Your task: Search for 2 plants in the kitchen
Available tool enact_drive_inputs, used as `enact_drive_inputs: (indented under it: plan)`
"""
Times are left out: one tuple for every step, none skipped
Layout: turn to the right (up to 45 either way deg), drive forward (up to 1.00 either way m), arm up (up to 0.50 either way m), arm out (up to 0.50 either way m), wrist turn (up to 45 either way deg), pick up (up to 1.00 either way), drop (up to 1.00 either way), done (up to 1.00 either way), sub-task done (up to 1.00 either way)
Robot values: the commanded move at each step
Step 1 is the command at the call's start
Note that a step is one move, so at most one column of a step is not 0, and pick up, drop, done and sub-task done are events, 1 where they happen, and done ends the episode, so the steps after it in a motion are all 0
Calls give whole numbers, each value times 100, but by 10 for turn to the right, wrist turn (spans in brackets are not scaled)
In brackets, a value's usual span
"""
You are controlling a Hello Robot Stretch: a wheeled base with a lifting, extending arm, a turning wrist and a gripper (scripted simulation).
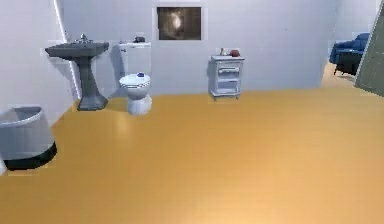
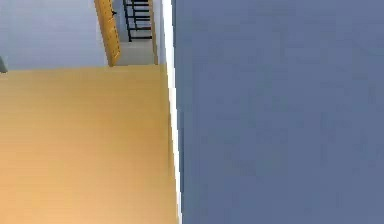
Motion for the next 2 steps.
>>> enact_drive_inputs:
  plan:
    - [300,0,0,0,0,0,0,0,0]
    - [30,0,0,0,0,0,0,0,0]
